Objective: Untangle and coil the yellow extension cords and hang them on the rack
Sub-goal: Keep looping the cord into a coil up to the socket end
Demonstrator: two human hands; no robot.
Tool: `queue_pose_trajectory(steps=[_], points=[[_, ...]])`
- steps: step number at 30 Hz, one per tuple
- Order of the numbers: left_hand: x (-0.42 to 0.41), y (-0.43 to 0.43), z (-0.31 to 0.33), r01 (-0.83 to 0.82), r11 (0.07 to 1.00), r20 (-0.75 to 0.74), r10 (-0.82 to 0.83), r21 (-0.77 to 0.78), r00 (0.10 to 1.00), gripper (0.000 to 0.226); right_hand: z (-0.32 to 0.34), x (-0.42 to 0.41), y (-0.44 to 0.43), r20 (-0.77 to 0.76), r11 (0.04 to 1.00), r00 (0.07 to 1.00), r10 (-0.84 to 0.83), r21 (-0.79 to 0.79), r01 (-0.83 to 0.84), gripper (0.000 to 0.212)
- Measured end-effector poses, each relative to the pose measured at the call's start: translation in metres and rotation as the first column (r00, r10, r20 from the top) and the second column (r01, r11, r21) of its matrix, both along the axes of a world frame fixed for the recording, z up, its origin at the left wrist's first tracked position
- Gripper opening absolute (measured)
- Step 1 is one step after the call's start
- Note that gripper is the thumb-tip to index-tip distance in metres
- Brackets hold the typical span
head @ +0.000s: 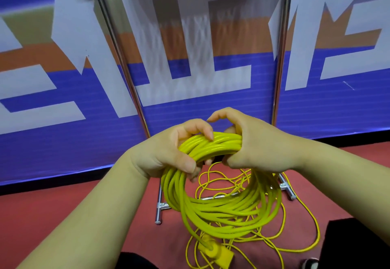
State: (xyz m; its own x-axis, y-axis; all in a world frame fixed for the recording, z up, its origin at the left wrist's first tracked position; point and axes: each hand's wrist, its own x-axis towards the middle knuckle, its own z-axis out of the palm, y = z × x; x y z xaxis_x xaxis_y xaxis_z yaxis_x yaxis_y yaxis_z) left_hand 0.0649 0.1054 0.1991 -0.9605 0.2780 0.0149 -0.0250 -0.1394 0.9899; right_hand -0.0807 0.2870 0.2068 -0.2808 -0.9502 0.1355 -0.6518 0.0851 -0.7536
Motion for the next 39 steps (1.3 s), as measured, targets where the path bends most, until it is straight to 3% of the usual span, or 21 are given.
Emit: queue_pose_trajectory(steps=[5,9,11,13,18,21,23,26,30,33,39], points=[[0.001,-0.001,0.005,-0.3,0.928,-0.122,0.279,-0.22,0.952,0.098,0.005,-0.005,0.003,0.035,0.994,0.993,-0.111,-0.011,0.111,0.073],[0.003,0.008,-0.005,-0.616,0.691,-0.361,0.503,-0.378,0.786,0.102,0.014,-0.022,0.009,0.126,0.964,0.958,-0.257,-0.043,0.264,0.068],[0.002,0.009,-0.017,-0.688,0.57,-0.425,0.541,-0.449,0.726,0.102,0.017,-0.03,0.01,0.198,0.944,0.93,-0.31,-0.048,0.325,0.062],[-0.001,0.011,-0.028,-0.709,0.526,-0.413,0.579,-0.469,0.703,0.106,0.017,-0.036,0.009,0.294,0.926,0.891,-0.347,-0.045,0.376,0.054],[-0.013,0.018,-0.045,-0.72,0.602,-0.303,0.654,-0.346,0.693,0.115,0.014,-0.046,0.008,0.427,0.9,0.823,-0.374,-0.046,0.433,0.049],[-0.018,0.03,-0.051,-0.708,0.577,-0.298,0.649,-0.407,0.7,0.141,0.013,-0.046,0.007,0.483,0.901,0.802,-0.352,-0.057,0.43,0.049],[-0.023,0.037,-0.054,-0.726,0.538,-0.312,0.666,-0.428,0.678,0.147,0.014,-0.045,0.008,0.501,0.908,0.801,-0.328,-0.068,0.414,0.051],[-0.033,0.036,-0.057,-0.804,0.465,-0.351,0.732,-0.37,0.584,0.136,0.018,-0.045,0.013,0.481,0.919,0.826,-0.293,-0.095,0.381,0.061],[-0.045,0.024,-0.054,-0.865,0.441,-0.336,0.798,-0.241,0.5,0.12,0.02,-0.043,0.018,0.502,0.928,0.837,-0.218,-0.159,0.336,0.075],[-0.049,0.014,-0.047,-0.855,0.487,-0.246,0.819,-0.178,0.518,0.112,0.018,-0.042,0.019,0.519,0.934,0.839,-0.165,-0.191,0.302,0.079],[-0.05,0.007,-0.026,-0.846,0.53,-0.225,0.818,-0.064,0.53,0.081,0.012,-0.048,0.019,0.551,0.938,0.827,-0.111,-0.218,0.271,0.081]])
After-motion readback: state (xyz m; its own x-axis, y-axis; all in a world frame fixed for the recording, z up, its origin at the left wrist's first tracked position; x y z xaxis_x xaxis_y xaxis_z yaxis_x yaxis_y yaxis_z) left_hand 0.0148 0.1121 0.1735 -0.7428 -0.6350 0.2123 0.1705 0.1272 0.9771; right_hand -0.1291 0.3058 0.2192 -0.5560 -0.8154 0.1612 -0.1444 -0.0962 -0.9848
